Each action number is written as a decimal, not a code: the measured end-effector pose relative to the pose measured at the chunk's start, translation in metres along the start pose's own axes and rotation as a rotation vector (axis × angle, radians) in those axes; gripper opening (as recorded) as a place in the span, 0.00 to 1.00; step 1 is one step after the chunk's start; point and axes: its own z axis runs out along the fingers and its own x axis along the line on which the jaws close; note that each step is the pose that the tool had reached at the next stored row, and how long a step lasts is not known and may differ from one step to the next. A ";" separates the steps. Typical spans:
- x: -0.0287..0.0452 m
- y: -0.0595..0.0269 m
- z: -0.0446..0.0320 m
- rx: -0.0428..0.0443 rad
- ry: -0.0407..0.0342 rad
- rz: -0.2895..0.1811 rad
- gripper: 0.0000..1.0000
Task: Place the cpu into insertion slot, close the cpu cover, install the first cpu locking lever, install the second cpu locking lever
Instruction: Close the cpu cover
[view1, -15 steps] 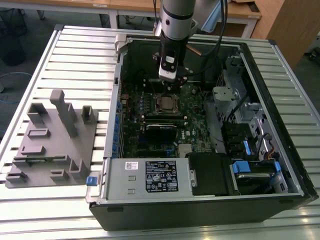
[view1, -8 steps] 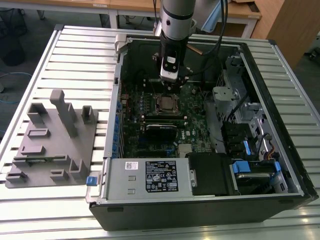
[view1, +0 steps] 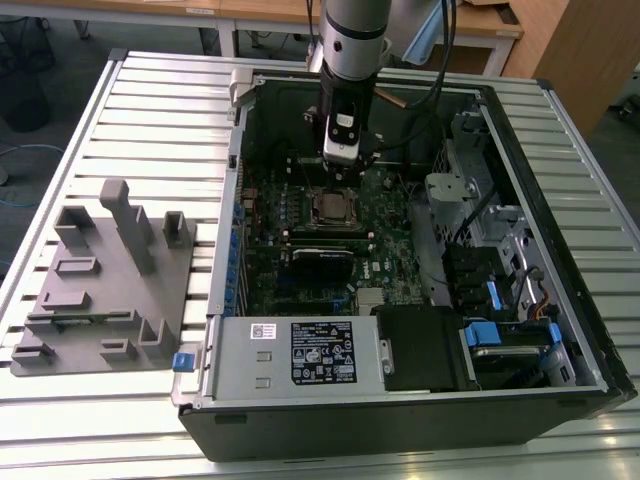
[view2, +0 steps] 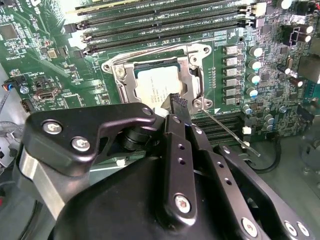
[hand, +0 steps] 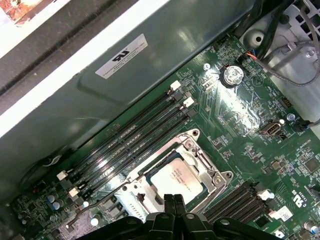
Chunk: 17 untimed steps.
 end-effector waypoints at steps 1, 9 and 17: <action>0.0000 0.0000 0.0000 0.0000 0.0000 0.000 0.10; 0.0000 0.0000 0.0000 0.0000 0.0000 0.000 0.10; 0.0000 0.0000 0.0000 0.0004 0.0004 -0.024 0.10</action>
